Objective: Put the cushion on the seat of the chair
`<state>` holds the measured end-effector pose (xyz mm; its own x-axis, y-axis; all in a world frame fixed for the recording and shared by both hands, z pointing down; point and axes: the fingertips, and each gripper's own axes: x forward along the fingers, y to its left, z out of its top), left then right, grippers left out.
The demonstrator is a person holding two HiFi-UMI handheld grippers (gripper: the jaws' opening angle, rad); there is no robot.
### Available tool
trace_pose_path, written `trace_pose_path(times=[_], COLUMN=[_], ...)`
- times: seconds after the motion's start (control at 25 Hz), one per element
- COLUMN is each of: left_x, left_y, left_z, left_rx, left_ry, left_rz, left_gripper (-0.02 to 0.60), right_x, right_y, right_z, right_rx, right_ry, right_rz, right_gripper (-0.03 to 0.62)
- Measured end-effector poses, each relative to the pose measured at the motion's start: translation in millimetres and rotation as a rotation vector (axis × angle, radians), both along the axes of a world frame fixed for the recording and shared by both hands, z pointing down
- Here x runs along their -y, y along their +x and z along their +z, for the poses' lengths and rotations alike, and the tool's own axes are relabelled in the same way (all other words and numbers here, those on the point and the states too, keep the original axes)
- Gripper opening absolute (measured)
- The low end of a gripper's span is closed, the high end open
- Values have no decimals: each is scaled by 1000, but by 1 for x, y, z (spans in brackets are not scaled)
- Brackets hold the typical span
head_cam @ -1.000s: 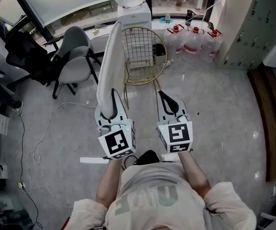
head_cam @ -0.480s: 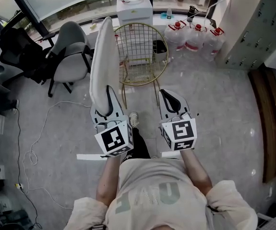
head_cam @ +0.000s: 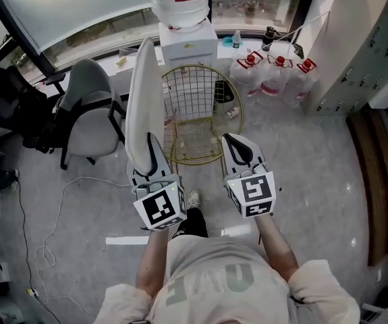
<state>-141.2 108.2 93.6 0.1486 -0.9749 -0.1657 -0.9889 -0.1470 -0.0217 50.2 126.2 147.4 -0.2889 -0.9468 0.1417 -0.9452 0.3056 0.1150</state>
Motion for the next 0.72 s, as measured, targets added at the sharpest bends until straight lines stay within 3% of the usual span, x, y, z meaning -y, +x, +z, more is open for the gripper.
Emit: trace_pose_path(times=[0.32, 0.56, 0.72], left_x=[142, 207, 223], left_y=[-20, -4, 17], left_z=[-15, -25, -23], left_rx=[-1, -15, -4], left_ry=[12, 27, 13], left_rz=[42, 87, 92], left_gripper=[50, 50, 49], right_x=[135, 201, 223], right_y=[-16, -13, 1], right_z=[-14, -35, -50], right_rx=[18, 18, 36], right_ry=[2, 41, 77], right_rz=[68, 109, 142], right_gripper=[18, 18, 18])
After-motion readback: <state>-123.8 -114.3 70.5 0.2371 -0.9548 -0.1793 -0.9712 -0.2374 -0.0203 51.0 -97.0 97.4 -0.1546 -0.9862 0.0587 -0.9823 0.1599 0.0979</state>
